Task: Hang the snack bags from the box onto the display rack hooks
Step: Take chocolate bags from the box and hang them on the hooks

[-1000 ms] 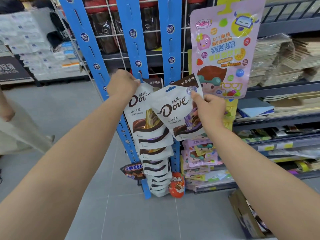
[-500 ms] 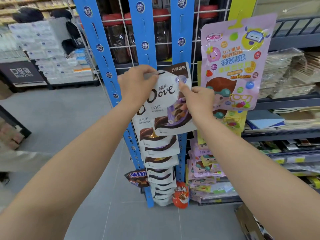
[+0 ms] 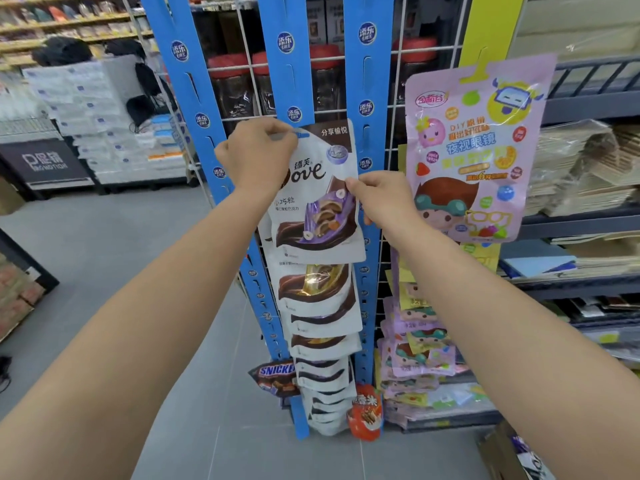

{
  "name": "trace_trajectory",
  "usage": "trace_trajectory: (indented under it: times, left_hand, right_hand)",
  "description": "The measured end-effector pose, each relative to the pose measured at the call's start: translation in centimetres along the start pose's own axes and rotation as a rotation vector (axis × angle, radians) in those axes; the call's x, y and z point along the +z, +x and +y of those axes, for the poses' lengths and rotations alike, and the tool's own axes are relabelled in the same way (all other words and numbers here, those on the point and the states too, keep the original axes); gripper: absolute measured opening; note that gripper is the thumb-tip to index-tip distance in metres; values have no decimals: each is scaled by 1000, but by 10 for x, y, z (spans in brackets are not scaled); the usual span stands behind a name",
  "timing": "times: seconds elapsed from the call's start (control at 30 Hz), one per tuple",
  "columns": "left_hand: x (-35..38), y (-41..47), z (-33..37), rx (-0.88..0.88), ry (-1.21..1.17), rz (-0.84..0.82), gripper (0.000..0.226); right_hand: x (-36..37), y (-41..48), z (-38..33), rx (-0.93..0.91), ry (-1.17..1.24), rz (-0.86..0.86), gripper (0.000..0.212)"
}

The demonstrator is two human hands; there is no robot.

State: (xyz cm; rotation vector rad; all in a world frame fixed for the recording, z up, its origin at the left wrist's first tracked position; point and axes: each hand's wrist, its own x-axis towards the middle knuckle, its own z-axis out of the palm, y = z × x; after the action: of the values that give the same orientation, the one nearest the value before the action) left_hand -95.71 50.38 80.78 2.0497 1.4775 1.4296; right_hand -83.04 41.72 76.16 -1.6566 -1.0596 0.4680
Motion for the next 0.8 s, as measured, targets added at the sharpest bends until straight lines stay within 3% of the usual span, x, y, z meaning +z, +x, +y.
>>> trace_trajectory:
  times: [0.1,0.23,0.33,0.47,0.63,0.8]
  left_hand:
    - [3,8,-4,24,-9,-116,3]
    - [0,18,-11,76,-16,-235,20]
    - [-5,20,-8,158,102,-237,12]
    - [-9,19,0,234,283,-238,21]
    - [-2,15,5,212,264,-259,14]
    - [0,11,5,258,397,-229,26]
  right_hand:
    - [-1,5,3,10,4,8,29]
    - [-2,5,5,39,39,-5,28]
    - [3,5,2,-2,73,39,35]
    - [9,6,-1,-61,74,137,35]
    - [7,10,-1,-91,54,257,37]
    - [4,9,-1,-109,41,277,36]
